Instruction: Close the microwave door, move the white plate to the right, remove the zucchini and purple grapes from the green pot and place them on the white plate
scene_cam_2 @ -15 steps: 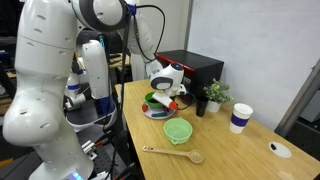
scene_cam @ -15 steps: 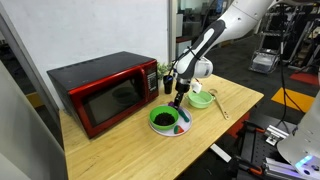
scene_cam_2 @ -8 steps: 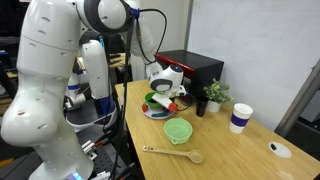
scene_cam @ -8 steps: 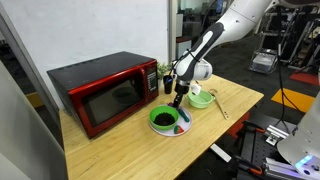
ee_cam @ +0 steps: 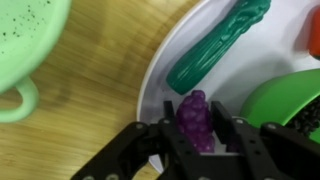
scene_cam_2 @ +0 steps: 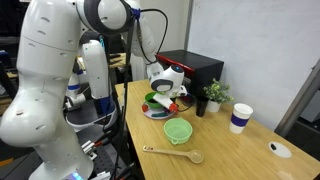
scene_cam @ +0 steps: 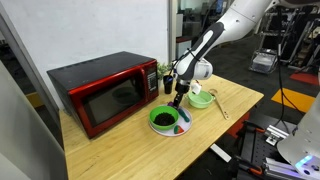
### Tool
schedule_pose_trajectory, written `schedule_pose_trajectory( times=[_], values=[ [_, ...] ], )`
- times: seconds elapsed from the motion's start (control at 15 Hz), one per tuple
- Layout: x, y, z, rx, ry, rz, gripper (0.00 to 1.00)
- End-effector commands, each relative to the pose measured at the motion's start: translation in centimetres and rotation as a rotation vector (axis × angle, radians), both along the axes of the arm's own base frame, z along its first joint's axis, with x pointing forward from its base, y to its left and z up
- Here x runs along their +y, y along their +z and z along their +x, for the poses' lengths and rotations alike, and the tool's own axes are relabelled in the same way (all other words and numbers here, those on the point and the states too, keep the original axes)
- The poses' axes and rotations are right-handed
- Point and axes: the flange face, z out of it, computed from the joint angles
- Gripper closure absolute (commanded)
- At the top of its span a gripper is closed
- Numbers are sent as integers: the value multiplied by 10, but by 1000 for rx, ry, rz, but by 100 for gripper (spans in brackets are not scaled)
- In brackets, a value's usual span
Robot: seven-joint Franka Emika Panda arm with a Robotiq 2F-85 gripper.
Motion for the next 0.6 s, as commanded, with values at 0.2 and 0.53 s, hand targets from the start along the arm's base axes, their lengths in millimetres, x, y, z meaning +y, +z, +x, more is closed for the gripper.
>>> schedule_pose_trajectory(
  times=[0.2, 0.53],
  values=[
    [-6, 0, 5, -11, -11, 6, 27],
    [-8, 5, 7, -18, -10, 8, 33]
  ],
)
